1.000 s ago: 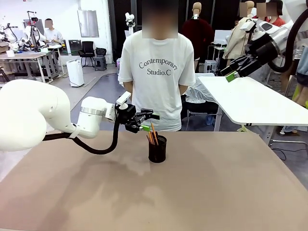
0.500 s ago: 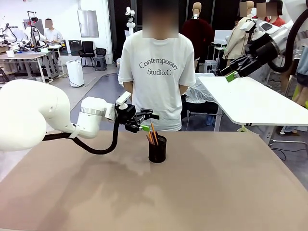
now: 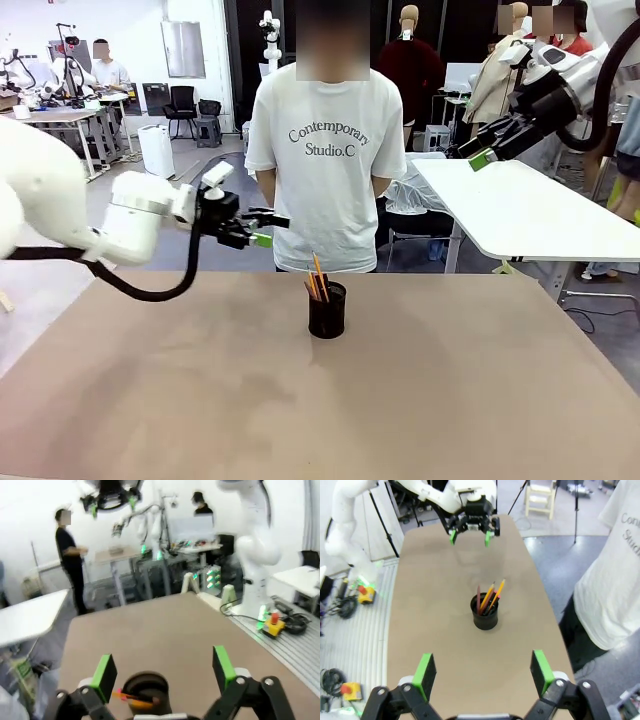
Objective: Place the pens into the pen holder.
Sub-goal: Pick up a writing instrument from the table and place it into the Pen holder.
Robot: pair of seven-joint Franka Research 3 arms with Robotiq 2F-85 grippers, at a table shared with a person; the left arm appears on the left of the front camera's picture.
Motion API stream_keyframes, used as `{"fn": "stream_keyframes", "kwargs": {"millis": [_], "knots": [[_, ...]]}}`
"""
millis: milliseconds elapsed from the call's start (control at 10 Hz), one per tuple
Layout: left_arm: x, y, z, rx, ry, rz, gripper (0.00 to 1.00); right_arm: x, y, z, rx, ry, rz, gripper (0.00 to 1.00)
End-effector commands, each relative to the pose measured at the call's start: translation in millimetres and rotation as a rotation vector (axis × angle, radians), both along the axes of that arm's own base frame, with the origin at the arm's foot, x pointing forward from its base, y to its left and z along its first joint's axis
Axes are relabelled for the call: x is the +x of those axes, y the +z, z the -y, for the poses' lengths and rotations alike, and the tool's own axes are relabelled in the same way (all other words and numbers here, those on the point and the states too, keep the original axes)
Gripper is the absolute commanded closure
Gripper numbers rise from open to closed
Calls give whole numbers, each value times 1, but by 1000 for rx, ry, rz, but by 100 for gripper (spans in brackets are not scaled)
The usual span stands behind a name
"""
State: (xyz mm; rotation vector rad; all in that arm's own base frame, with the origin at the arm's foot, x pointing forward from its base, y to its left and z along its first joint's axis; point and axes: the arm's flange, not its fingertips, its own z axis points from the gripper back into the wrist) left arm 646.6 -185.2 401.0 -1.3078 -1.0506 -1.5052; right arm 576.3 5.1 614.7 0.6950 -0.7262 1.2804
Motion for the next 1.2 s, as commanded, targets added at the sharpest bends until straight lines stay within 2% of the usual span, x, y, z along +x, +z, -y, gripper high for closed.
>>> {"fn": "stream_keyframes", "kwargs": {"millis": [0,300,400,600,800,900,1100], "knots": [[-65,34,-19,76,199,-81,0,0,2,0,-1,3,2,0],[-91,89,-40,160,372,-192,0,0,2,0,-1,3,2,0],[-96,106,-43,215,445,-202,0,0,2,0,-1,3,2,0],[-111,143,-51,326,513,-176,0,0,2,0,-1,3,2,0],[-122,181,-67,458,527,-129,0,0,2,0,-1,3,2,0],[-129,193,-69,522,493,-85,0,0,2,0,-1,3,2,0],[-138,205,-71,612,464,-85,0,0,2,0,-1,3,2,0]]}}
